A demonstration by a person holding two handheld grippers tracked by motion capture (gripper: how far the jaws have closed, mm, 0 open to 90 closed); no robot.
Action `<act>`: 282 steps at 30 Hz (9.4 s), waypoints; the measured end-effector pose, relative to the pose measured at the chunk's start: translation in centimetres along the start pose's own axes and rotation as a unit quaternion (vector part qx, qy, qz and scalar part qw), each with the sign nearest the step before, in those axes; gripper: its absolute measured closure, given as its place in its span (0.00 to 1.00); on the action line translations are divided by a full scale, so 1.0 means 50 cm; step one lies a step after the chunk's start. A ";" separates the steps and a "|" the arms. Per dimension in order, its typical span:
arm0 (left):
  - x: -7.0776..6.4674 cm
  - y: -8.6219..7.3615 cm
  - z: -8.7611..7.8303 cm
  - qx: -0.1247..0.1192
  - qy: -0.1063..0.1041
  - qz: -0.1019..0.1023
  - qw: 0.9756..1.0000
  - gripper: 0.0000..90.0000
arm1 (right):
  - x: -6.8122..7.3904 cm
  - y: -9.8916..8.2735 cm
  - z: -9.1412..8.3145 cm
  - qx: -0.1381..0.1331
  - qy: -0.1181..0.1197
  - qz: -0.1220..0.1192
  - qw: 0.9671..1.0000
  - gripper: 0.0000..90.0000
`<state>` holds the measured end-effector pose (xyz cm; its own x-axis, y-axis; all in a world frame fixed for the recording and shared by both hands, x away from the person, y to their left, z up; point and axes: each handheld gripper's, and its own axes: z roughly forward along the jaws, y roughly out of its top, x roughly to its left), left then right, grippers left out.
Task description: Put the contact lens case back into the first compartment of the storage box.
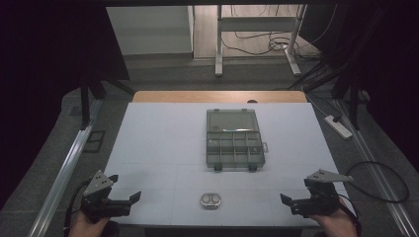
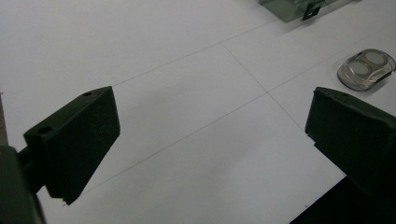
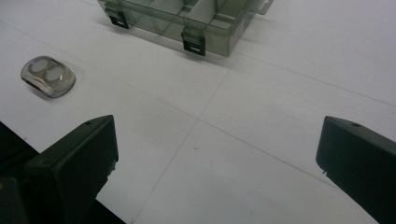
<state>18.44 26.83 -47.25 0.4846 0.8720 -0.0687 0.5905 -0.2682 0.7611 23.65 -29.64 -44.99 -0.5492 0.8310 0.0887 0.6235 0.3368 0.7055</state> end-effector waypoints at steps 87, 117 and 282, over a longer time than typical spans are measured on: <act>0.001 0.003 0.006 0.015 -0.010 0.002 1.000 0.04 | 0.197 0.128 0.207 0.085 0.174 -0.150 0.970 0.00; 0.000 0.003 0.007 0.017 -0.011 0.007 1.000 0.04 | 0.271 0.142 0.290 0.163 0.152 -0.203 0.953 0.00; -0.001 0.004 0.009 0.018 -0.006 0.010 1.000 0.05 | 0.176 0.375 0.468 0.054 0.019 -0.059 0.997 0.54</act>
<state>18.84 26.54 -47.39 0.5048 0.8610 -0.0616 0.6033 -0.3008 0.7386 43.51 -5.66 -47.43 -0.6417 0.7660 0.0381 0.6087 0.4784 0.6329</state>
